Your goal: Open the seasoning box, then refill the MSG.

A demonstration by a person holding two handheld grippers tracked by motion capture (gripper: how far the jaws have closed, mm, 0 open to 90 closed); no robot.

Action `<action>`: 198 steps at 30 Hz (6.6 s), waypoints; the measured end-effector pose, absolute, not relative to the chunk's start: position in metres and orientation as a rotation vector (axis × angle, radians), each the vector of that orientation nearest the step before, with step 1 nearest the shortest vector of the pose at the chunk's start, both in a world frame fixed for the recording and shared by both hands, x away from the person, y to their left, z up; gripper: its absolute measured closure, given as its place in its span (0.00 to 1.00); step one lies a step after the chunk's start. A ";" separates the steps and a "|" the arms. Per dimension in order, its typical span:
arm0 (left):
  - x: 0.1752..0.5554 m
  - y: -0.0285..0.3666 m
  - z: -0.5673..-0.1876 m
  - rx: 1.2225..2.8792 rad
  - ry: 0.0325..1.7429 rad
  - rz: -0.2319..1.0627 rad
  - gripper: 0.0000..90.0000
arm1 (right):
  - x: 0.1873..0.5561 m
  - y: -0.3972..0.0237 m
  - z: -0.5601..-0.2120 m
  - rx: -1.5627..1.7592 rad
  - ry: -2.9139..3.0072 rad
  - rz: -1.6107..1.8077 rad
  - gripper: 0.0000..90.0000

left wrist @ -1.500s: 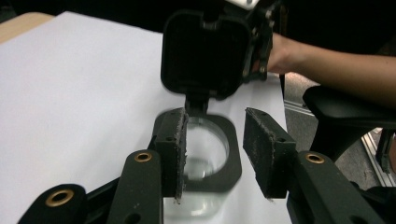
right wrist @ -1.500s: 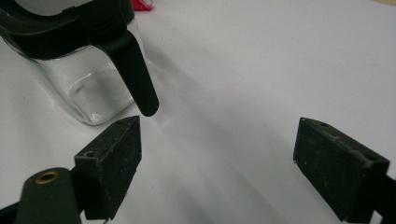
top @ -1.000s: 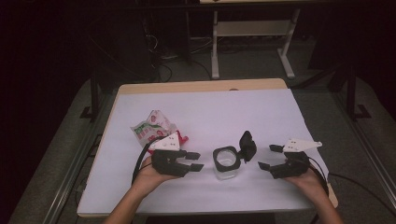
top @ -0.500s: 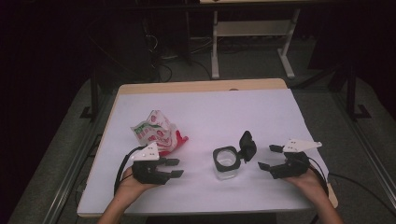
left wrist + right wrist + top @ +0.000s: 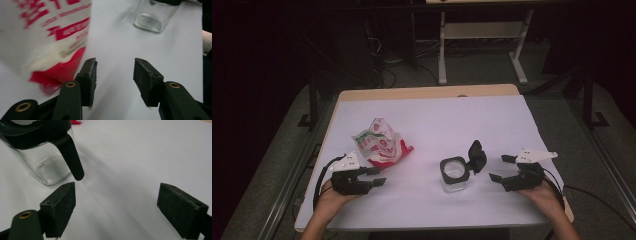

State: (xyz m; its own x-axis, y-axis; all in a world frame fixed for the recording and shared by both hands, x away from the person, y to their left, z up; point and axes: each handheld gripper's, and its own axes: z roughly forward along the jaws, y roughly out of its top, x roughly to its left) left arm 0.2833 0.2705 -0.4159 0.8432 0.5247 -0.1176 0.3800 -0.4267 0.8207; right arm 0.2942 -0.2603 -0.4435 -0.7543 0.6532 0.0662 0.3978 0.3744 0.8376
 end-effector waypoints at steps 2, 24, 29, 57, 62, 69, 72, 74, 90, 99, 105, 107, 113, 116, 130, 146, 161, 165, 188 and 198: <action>0.284 0.277 -0.415 2.068 0.679 0.197 0.59 | 0.294 -0.260 -0.444 0.924 2.361 1.326 0.17; 0.312 0.301 -0.398 1.969 0.736 0.302 0.42 | 0.296 -0.258 -0.445 0.920 2.371 1.321 0.17; 0.325 0.289 -0.399 1.998 0.703 0.310 0.39 | 0.294 -0.257 -0.444 0.919 2.371 1.319 0.16; 0.342 0.277 -0.415 1.929 0.642 0.346 0.80 | 0.295 -0.257 -0.446 0.920 2.373 1.319 0.17; 0.340 0.277 -0.413 1.927 0.652 0.369 0.91 | 0.294 -0.256 -0.446 0.922 2.376 1.315 0.17; 0.340 0.281 -0.412 1.898 0.649 0.319 0.98 | 0.295 -0.256 -0.446 0.921 2.382 1.312 0.17; 0.340 0.281 -0.411 1.892 0.644 0.311 0.98 | 0.295 -0.256 -0.446 0.922 2.379 1.314 0.17; 0.340 0.281 -0.411 1.893 0.643 0.304 0.98 | 0.294 -0.256 -0.446 0.924 2.379 1.313 0.17; 0.340 0.273 -0.401 1.874 0.640 0.304 1.00 | 0.294 -0.255 -0.445 0.919 2.380 1.311 0.17; 0.344 0.246 -0.371 1.926 0.590 0.330 1.00 | 0.293 -0.257 -0.444 0.926 2.367 1.321 0.17; 0.348 0.239 -0.358 1.934 0.612 0.284 1.00 | 0.291 -0.259 -0.443 0.929 2.358 1.332 0.17; 0.349 0.237 -0.354 1.932 0.623 0.270 1.00 | 0.291 -0.259 -0.442 0.931 2.355 1.334 0.17; 0.345 0.236 -0.345 1.878 0.623 0.243 1.00 | 0.289 -0.259 -0.441 0.937 2.350 1.342 0.17; 0.341 0.237 -0.343 1.852 0.616 0.218 1.00 | 0.286 -0.260 -0.440 0.952 2.344 1.340 0.17; 0.333 0.235 -0.344 1.841 0.623 0.191 1.00 | 0.256 -0.258 -0.431 0.976 2.390 1.345 0.87; 0.330 0.233 -0.342 1.824 0.619 0.155 1.00 | 0.239 -0.218 -0.417 0.796 2.520 1.488 1.00; 0.325 0.231 -0.332 1.819 0.604 0.148 1.00 | 0.240 -0.161 -0.398 0.670 2.493 1.591 1.00; 0.324 0.231 -0.327 1.817 0.595 0.143 1.00 | 0.244 -0.141 -0.395 0.655 2.479 1.580 1.00; 0.307 0.215 -0.293 1.814 0.499 0.105 1.00 | 0.282 -0.069 -0.390 0.813 2.271 1.456 1.00; 0.301 0.200 -0.279 1.811 0.449 0.090 1.00 | 0.285 -0.058 -0.389 0.814 2.261 1.472 1.00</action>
State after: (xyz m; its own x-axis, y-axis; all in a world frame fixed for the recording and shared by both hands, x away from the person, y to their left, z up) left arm 0.3013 0.2005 -0.2787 0.9224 0.3473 -0.1688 0.2547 -0.2186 0.9420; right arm 0.2845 -0.0582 -0.3890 -0.7856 0.6175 0.0390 0.2855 0.3058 0.9083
